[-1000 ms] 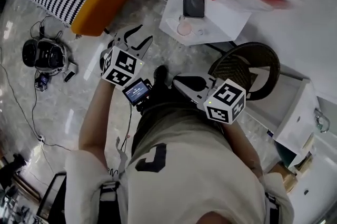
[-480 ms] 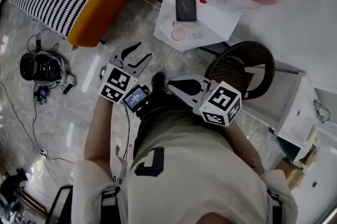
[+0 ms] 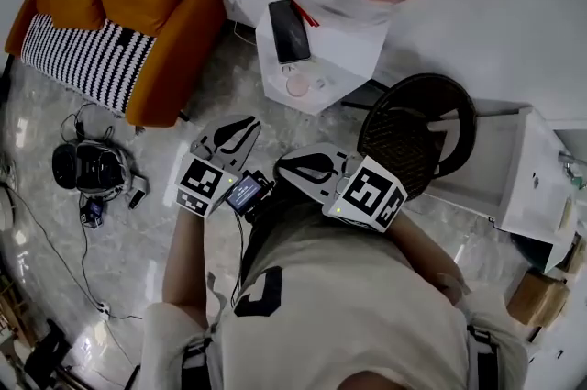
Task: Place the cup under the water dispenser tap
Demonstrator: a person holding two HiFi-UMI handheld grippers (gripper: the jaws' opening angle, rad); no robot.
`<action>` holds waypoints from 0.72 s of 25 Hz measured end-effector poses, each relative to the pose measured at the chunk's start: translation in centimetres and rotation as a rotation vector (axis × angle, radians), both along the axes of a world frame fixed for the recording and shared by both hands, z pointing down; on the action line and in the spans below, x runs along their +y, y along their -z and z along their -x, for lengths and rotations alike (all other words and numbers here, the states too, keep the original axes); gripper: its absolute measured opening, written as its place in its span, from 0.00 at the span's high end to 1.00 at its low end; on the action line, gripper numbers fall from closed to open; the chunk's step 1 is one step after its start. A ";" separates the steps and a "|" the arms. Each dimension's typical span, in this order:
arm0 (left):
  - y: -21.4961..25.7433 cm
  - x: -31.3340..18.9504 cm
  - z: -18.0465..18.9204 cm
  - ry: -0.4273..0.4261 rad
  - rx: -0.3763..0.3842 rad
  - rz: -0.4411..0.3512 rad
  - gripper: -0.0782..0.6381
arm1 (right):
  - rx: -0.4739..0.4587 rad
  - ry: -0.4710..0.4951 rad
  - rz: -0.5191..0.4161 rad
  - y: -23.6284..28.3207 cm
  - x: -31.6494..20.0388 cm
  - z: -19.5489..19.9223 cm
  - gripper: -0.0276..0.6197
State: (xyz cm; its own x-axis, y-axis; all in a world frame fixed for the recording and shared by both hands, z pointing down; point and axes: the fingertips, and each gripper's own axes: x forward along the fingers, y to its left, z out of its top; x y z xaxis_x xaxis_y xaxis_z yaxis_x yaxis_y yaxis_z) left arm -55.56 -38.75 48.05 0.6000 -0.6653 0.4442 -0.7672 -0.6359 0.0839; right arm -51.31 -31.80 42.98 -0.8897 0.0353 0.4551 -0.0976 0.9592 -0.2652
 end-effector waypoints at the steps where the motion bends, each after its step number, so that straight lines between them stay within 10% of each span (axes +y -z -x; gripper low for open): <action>1: 0.5 0.0 -0.1 0.017 -0.013 -0.017 0.77 | -0.005 -0.004 -0.002 0.2 0.0 -0.5 0.92; 10: 3.8 0.7 -2.7 0.076 -0.096 -0.087 0.81 | -0.017 -0.052 -0.041 1.1 -0.4 -5.2 0.92; 18: 5.8 2.7 -7.0 0.094 -0.011 -0.063 0.81 | -0.022 -0.071 -0.135 3.3 0.2 -8.5 0.92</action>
State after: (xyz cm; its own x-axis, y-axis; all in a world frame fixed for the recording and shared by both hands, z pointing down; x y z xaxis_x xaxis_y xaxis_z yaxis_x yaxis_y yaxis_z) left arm -48.53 -36.03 42.30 0.5291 -0.7452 0.4059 -0.8243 -0.5649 0.0375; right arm -42.80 -31.55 39.68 -0.8978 -0.0881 0.4315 -0.1616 0.9773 -0.1368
